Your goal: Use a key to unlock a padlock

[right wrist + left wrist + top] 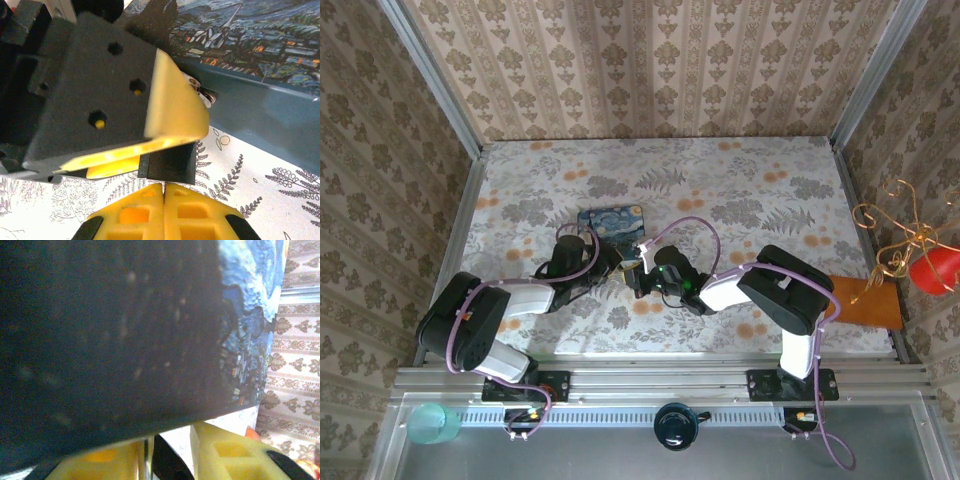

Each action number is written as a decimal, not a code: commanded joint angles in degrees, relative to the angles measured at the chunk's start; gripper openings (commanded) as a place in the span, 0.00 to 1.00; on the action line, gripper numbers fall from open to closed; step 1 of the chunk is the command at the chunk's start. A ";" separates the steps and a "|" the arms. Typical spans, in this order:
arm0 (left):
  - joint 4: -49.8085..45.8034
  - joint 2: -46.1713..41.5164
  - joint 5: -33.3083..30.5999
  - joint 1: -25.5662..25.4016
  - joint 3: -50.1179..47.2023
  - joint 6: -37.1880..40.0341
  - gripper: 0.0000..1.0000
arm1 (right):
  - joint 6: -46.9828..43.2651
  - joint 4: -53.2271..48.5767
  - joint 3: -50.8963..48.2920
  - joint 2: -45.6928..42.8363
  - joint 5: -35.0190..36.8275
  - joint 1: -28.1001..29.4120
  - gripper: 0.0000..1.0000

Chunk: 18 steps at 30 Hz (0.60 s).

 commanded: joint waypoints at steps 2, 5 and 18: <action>1.91 -0.02 -0.23 0.51 1.66 2.09 0.44 | 1.74 -0.50 -0.46 -1.21 -0.16 0.47 0.04; -1.10 -1.27 -1.27 0.98 1.66 3.40 0.52 | 1.99 -2.23 -0.41 -1.73 0.91 0.38 0.04; -27.65 -15.79 -11.39 2.80 5.74 18.19 0.72 | 7.11 -5.15 0.19 -0.74 0.00 -1.30 0.14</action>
